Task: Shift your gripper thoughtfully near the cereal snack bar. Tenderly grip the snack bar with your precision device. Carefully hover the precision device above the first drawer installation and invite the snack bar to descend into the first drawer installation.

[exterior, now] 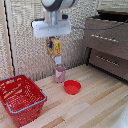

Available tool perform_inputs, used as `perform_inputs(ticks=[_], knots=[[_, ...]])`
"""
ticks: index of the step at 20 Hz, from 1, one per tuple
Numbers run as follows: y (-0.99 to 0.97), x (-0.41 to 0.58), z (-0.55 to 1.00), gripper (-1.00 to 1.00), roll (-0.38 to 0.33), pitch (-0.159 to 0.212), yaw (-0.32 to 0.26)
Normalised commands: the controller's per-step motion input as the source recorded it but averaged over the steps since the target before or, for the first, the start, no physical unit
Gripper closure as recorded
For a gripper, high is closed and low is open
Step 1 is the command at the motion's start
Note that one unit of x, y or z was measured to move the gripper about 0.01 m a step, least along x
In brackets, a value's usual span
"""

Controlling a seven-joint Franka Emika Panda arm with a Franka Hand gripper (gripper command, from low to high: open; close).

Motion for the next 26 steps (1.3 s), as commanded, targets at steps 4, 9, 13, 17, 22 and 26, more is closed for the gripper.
perform_inputs(ticks=[4,9,13,17,22,26], knots=[[-0.01,0.193,1.0,1.0,-0.077,0.045,-0.069],[-0.09,0.173,1.0,1.0,-0.073,0.053,-0.061],[-0.15,0.131,0.94,1.0,-0.078,0.076,-0.063],[-0.27,0.116,0.9,1.0,-0.08,0.082,-0.047],[-0.57,0.018,0.9,1.0,-0.053,0.053,-0.014],[-0.76,0.0,0.87,1.0,-0.014,0.013,0.0]])
